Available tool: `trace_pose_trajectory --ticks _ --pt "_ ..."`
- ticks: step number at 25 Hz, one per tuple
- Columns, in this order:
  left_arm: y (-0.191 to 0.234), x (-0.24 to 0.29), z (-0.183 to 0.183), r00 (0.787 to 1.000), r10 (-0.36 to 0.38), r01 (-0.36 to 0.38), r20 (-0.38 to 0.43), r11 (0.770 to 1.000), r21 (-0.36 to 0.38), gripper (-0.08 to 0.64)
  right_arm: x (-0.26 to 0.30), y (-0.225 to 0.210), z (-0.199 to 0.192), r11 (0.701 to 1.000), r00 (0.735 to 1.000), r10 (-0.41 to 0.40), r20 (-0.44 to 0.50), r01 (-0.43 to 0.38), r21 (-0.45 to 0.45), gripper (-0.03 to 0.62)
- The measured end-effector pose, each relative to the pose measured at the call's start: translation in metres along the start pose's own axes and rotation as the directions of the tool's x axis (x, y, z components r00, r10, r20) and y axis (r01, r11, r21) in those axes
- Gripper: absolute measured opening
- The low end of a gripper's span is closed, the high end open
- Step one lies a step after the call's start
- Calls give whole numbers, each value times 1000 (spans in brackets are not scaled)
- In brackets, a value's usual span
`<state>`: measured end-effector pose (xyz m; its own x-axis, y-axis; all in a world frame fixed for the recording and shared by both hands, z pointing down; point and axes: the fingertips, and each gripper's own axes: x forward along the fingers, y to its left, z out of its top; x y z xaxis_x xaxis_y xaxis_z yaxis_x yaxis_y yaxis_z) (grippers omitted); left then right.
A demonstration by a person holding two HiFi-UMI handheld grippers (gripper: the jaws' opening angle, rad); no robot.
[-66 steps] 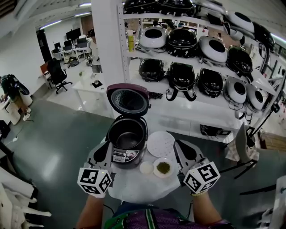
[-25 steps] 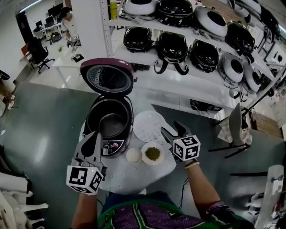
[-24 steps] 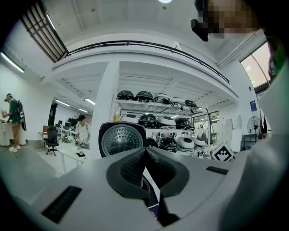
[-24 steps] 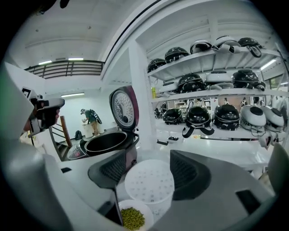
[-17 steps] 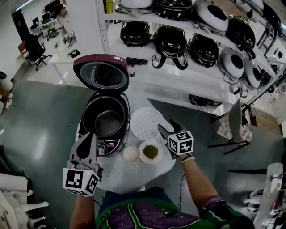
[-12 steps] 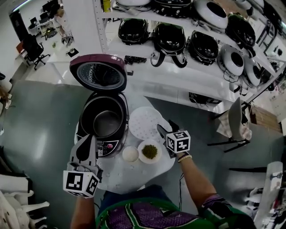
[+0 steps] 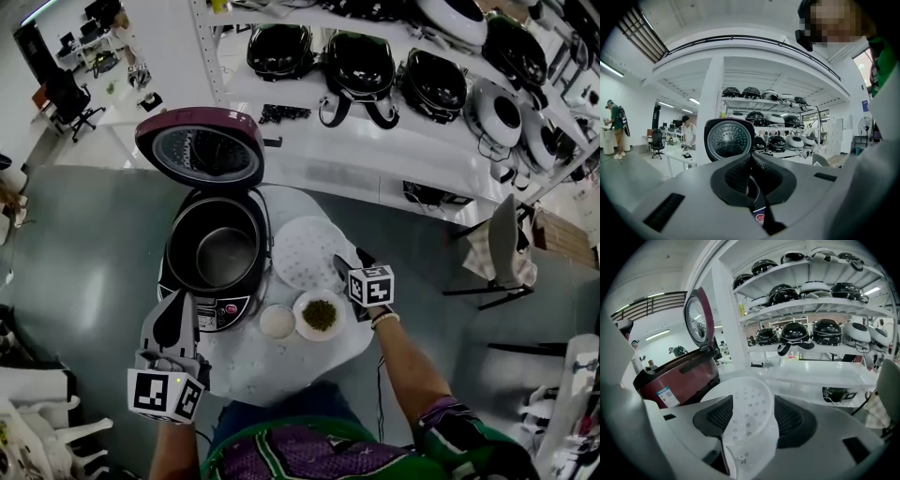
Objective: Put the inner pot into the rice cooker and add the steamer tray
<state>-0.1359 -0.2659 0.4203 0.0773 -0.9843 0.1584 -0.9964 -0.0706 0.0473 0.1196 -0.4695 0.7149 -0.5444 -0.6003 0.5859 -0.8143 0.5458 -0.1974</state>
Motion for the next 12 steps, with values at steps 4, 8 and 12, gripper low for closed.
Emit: trace_pose_trajectory --ticks 4,8,12 --pt "4 -1 -4 1000 4 -4 -5 1000 -3 21 15 -8 -8 1000 1000 -13 -16 13 7 262" --pt "1 5 -9 1000 -11 11 -18 1000 6 21 29 -18 -17 999 999 -27 -34 28 30 256" --pt "-13 19 -9 998 -60 60 -25 998 20 21 39 -21 -30 998 998 -35 -60 38 43 247"
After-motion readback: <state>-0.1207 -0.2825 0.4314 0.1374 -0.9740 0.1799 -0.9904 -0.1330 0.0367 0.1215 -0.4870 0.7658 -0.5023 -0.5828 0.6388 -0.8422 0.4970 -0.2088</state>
